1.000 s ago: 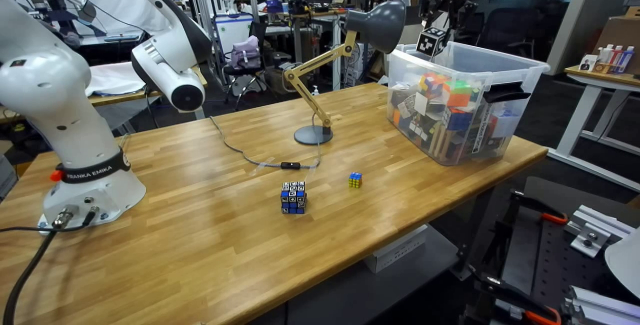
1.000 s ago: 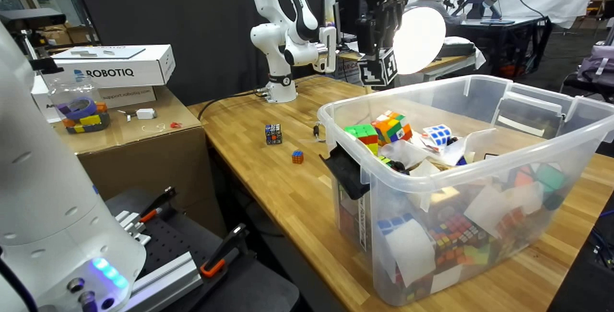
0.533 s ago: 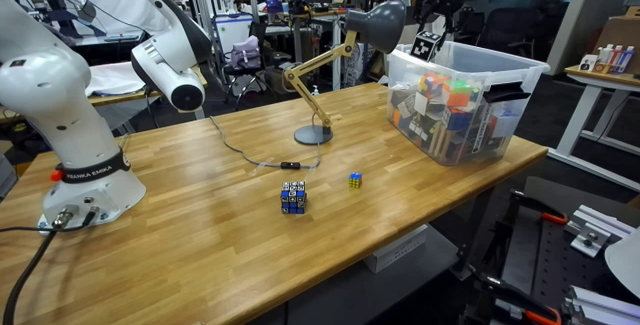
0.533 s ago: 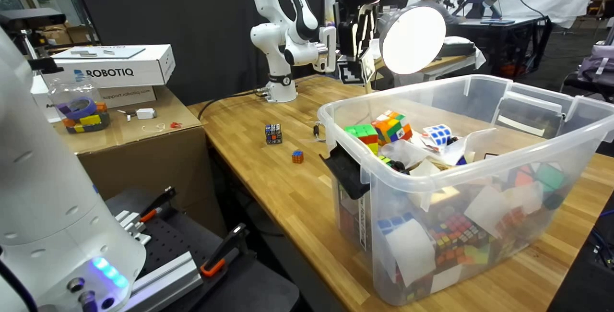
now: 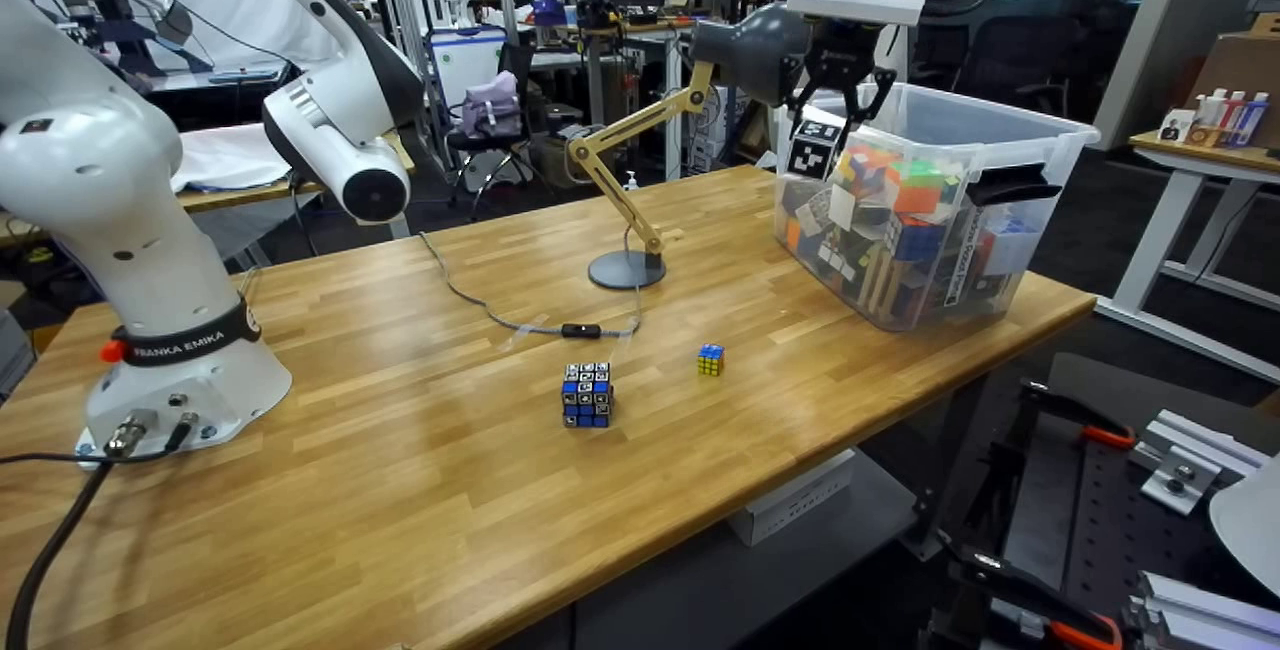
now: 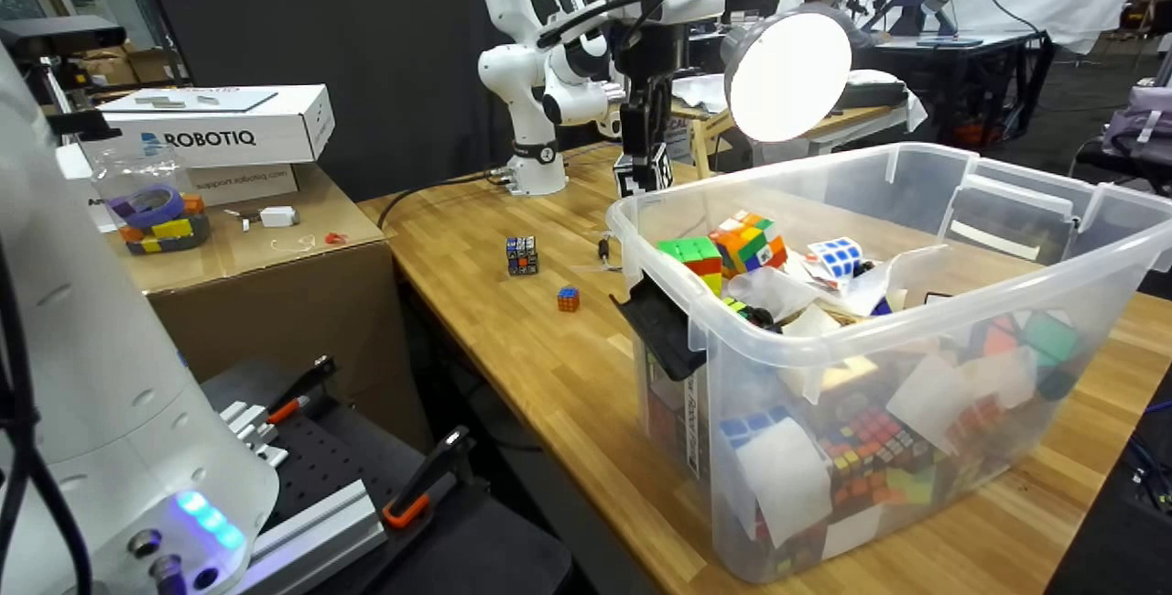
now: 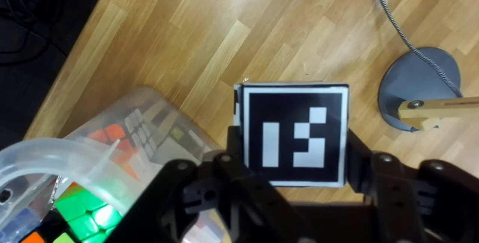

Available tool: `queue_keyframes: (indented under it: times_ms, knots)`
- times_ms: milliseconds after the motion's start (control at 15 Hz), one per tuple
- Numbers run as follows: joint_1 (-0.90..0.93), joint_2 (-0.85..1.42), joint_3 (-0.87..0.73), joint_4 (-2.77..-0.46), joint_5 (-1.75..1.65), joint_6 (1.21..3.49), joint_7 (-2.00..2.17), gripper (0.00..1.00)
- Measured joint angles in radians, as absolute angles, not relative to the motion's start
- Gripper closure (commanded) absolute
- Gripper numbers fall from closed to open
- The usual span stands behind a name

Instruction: Remove a cube from the storage container

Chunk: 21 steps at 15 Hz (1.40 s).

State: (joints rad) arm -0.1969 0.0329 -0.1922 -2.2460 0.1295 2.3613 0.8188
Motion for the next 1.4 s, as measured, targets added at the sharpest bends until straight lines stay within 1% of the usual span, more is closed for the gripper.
queue_keyframes:
  times_ms: [267,533,1000,1067,1400]
  knots:
    - [-0.177,0.096,-0.186,-2.236,0.128,2.381,0.778,0.62]
    - [-0.171,0.150,-0.174,-2.216,0.187,2.384,0.641,0.62]
    - [-0.154,0.302,-0.163,-2.157,0.194,2.383,0.513,0.62]
    - [-0.152,0.318,-0.162,-2.148,0.194,2.383,0.501,0.37]
    - [-0.150,0.336,-0.162,-2.131,0.194,2.376,0.474,0.37]
